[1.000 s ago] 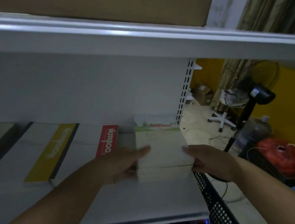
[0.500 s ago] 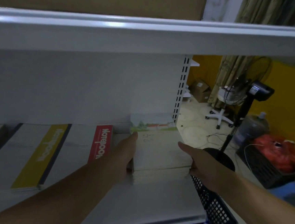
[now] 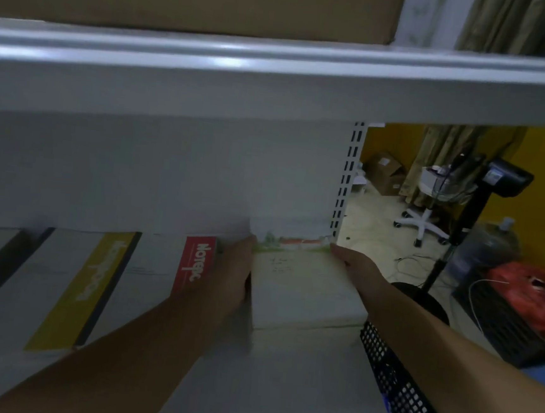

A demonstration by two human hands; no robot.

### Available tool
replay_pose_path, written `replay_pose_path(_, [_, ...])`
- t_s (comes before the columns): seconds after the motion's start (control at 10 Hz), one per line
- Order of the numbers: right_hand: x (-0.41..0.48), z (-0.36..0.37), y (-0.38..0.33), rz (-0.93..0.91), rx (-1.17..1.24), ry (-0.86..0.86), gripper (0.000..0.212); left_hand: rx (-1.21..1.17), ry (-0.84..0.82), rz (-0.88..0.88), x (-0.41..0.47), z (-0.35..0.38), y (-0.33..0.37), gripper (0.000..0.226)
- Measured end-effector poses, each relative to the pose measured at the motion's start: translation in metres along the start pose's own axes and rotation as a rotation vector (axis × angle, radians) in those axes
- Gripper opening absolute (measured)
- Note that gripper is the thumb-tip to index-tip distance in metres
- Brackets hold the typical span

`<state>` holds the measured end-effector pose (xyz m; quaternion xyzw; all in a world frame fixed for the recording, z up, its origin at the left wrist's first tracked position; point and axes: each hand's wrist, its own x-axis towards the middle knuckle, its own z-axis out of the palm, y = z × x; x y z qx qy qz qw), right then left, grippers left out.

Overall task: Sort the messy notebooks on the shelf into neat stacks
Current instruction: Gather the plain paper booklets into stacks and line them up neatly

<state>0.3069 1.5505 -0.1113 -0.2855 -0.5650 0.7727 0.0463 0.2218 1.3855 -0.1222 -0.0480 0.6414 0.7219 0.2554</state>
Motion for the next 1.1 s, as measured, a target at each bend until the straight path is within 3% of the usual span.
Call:
replay_pose_path(0.1, [0.003, -0.003, 0.005, 0.029, 0.024, -0.044, 0.033, -0.024, 0.023, 0.018, 0.005, -0.002, 0.0, 0.031])
replay_pose_path(0.3, [0.003, -0.005, 0.008, 0.028, 0.052, -0.127, 0.027, -0.041, -0.019, -0.029, 0.006, -0.004, -0.006, 0.027])
replay_pose_path(0.5, [0.003, -0.004, 0.008, -0.008, 0.044, -0.132, 0.025, -0.07, 0.063, -0.041, 0.009, -0.006, -0.014, 0.027])
replay_pose_path(0.7, [0.0, -0.007, 0.012, 0.003, 0.032, -0.15, 0.026, -0.051, 0.129, -0.038, 0.013, -0.006, -0.018, 0.04])
replay_pose_path(0.8, [-0.003, -0.005, 0.01, -0.01, 0.028, -0.136, 0.025, -0.063, 0.121, -0.056, 0.009, -0.004, -0.015, 0.028])
replay_pose_path(0.9, [-0.013, -0.003, 0.007, -0.031, 0.001, -0.119, 0.021, -0.059, 0.109, -0.052, 0.002, -0.003, -0.014, 0.034])
replay_pose_path(1.0, [-0.016, -0.004, 0.001, -0.035, -0.099, -0.094, 0.026, -0.052, 0.077, -0.039, 0.015, -0.008, -0.02, 0.056])
replay_pose_path(1.1, [-0.018, -0.002, -0.009, -0.062, -0.222, -0.019, 0.043, -0.01, 0.005, -0.012, 0.018, -0.009, -0.021, 0.067])
